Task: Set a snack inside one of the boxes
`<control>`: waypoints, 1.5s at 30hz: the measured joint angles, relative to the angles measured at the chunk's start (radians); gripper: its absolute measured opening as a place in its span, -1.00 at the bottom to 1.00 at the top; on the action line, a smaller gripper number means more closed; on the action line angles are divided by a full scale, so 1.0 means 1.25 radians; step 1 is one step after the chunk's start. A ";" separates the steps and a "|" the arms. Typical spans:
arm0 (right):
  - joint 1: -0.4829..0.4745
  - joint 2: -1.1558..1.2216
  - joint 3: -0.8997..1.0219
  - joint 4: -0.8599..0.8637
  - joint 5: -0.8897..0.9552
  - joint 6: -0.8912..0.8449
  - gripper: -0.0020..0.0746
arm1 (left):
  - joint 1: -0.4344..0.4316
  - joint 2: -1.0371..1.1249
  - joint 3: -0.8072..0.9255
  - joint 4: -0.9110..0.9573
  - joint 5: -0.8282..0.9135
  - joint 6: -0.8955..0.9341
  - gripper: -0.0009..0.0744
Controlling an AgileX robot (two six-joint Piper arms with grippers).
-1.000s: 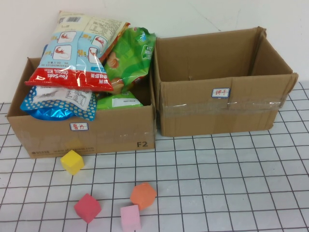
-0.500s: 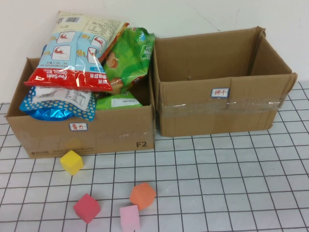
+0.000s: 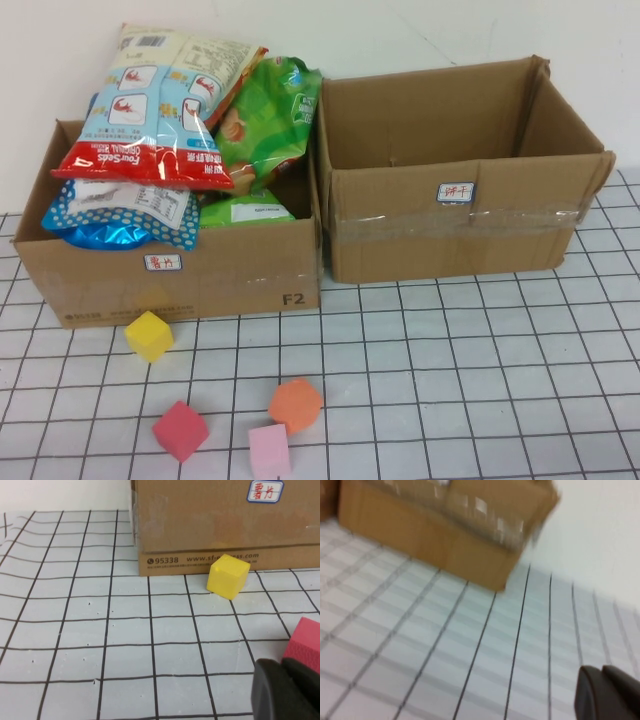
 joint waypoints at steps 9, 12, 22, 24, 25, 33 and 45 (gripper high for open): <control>-0.011 -0.010 0.060 0.051 -0.037 -0.005 -0.95 | 0.000 0.000 0.000 0.000 0.000 0.000 -0.98; -0.011 -0.010 0.060 0.053 -0.073 -0.001 -0.95 | 0.000 0.000 0.000 0.000 0.000 0.000 -0.98; -0.043 -0.010 0.060 -0.211 0.007 0.339 -0.95 | 0.000 0.000 0.000 0.000 0.000 0.000 -0.98; -0.048 -0.010 0.060 -0.221 0.036 0.350 -0.95 | 0.000 0.000 0.000 0.000 0.000 0.000 -0.98; -0.052 -0.010 0.059 -0.221 0.039 0.354 -0.95 | 0.000 0.000 0.000 0.000 0.000 0.000 -0.98; -0.057 -0.010 0.057 -0.225 0.044 0.385 -0.95 | 0.000 0.000 0.000 0.000 0.000 0.000 -0.98; -0.057 -0.010 0.057 -0.225 0.044 0.387 -0.95 | 0.000 0.000 0.000 0.000 0.000 0.000 -0.98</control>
